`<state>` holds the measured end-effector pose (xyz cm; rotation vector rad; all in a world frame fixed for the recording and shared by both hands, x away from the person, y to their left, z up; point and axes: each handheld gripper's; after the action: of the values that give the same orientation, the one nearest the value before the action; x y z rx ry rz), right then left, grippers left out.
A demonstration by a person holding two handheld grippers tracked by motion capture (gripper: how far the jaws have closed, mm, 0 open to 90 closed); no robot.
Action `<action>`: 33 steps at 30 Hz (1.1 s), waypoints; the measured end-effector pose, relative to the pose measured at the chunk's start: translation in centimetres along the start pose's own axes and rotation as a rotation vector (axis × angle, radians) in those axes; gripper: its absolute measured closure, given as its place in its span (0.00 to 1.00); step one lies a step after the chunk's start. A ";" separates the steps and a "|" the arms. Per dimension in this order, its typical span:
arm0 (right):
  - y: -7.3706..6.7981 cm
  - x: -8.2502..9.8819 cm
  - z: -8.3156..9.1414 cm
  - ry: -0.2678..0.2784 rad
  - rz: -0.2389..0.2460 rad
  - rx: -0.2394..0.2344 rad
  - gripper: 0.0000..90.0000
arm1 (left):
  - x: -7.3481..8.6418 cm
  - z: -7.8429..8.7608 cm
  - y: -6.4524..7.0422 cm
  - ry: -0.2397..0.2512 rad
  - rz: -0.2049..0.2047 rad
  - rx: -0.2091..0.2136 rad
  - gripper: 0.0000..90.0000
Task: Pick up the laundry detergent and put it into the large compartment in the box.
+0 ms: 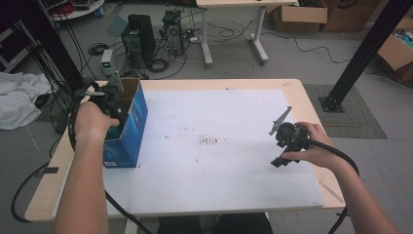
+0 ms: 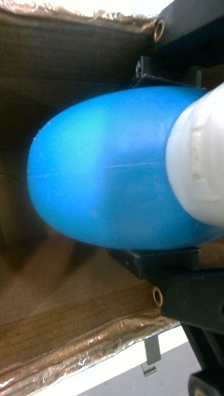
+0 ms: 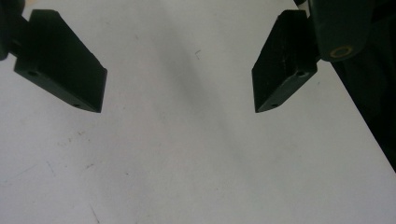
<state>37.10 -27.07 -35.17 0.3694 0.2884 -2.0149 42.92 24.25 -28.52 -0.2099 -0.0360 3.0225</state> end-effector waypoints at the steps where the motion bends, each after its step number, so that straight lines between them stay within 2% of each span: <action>1: 0.0 0.0 0.0 -0.001 -0.001 -0.002 0.20 | 0.0 0.0 0.0 -0.001 -0.003 -0.001 0.41; 21: -0.1 0.1 0.1 0.003 0.000 -0.001 0.20 | 0.1 0.2 0.0 0.014 0.010 -0.007 0.41; 33: -0.3 -0.1 0.3 0.006 0.003 -0.001 0.20 | 0.1 2.3 0.5 0.043 -0.038 -0.049 0.34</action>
<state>36.81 -26.92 -34.82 0.3750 0.2923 -2.0108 42.40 23.73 -26.24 -0.2748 -0.1097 2.9805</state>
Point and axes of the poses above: each handheld gripper's, and its own axes: z roughly backward along the jaws, x roughly out of its underside, y roughly to its right, and after that the axes turned 8 degrees about y, right-handed
